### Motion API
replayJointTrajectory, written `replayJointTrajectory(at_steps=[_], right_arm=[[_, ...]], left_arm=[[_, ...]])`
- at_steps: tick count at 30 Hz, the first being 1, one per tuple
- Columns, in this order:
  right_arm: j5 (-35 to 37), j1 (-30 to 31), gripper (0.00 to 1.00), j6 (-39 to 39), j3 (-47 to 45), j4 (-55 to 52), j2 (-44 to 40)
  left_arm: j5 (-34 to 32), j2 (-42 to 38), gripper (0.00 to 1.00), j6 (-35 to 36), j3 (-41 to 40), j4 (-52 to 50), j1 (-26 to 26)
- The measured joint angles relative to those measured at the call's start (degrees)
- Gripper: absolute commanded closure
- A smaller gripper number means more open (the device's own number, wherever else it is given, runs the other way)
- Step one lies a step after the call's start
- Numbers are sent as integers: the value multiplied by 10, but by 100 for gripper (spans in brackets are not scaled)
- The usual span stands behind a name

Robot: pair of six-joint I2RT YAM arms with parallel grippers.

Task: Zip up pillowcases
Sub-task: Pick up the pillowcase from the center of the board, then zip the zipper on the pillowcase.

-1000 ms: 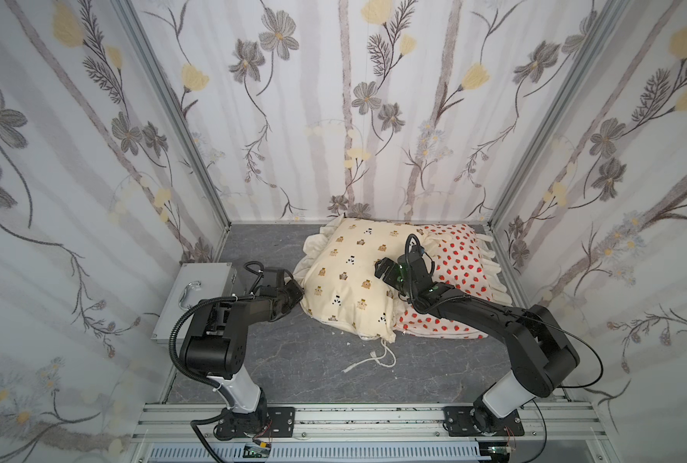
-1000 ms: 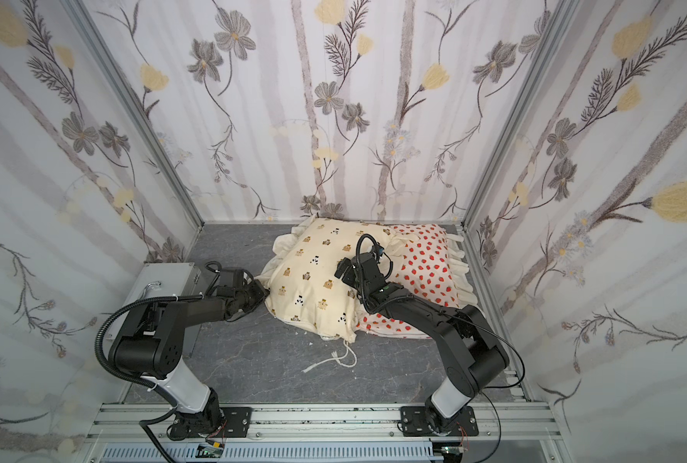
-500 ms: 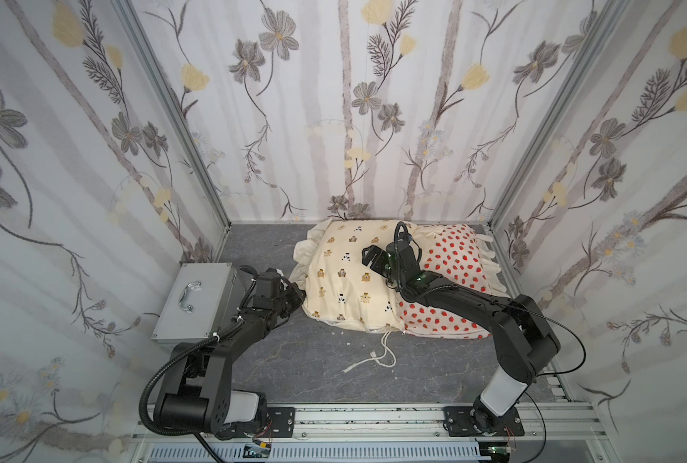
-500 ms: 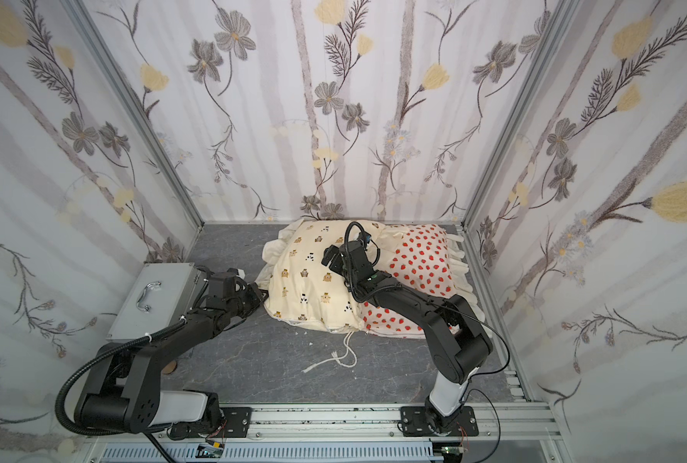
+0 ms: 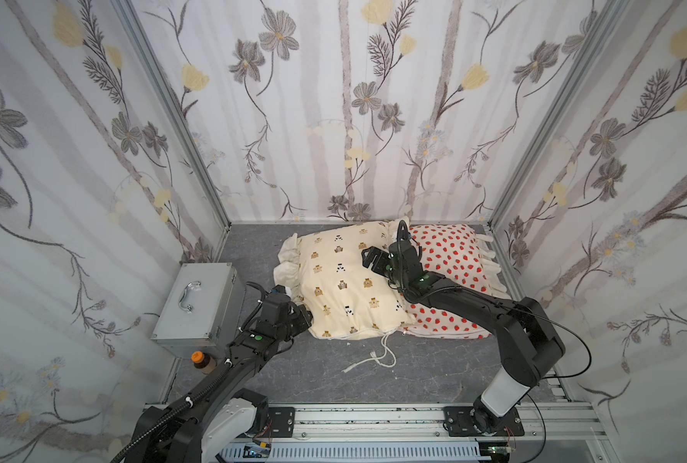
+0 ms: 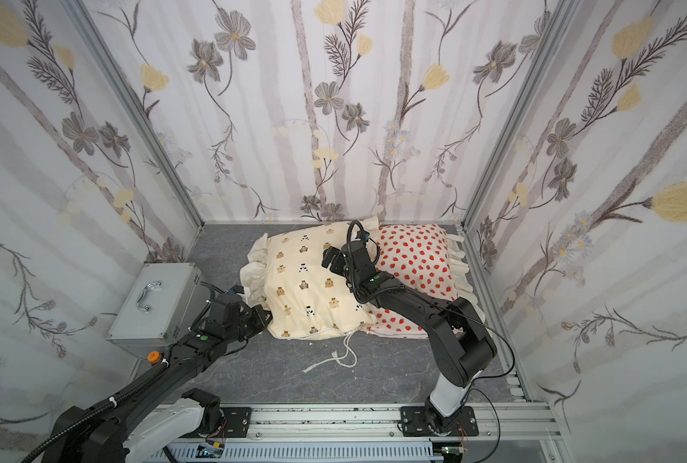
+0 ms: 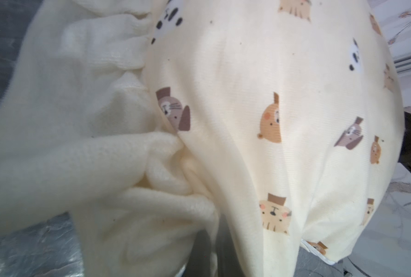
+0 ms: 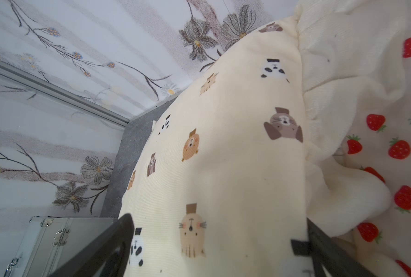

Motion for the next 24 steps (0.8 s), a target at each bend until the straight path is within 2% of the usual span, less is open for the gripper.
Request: replayJointTrajectory(at_steps=[9, 15, 24], right_arm=[[8, 32, 0, -21, -133, 18, -133], [17, 94, 0, -30, -143, 16, -186], [38, 218, 0, -10, -139, 1, -194]], left_arm=[[-27, -26, 100, -18, -14, -14, -23], [-37, -36, 100, -33, -19, -20, -47], [-41, -29, 100, -43, -19, -12, -78]])
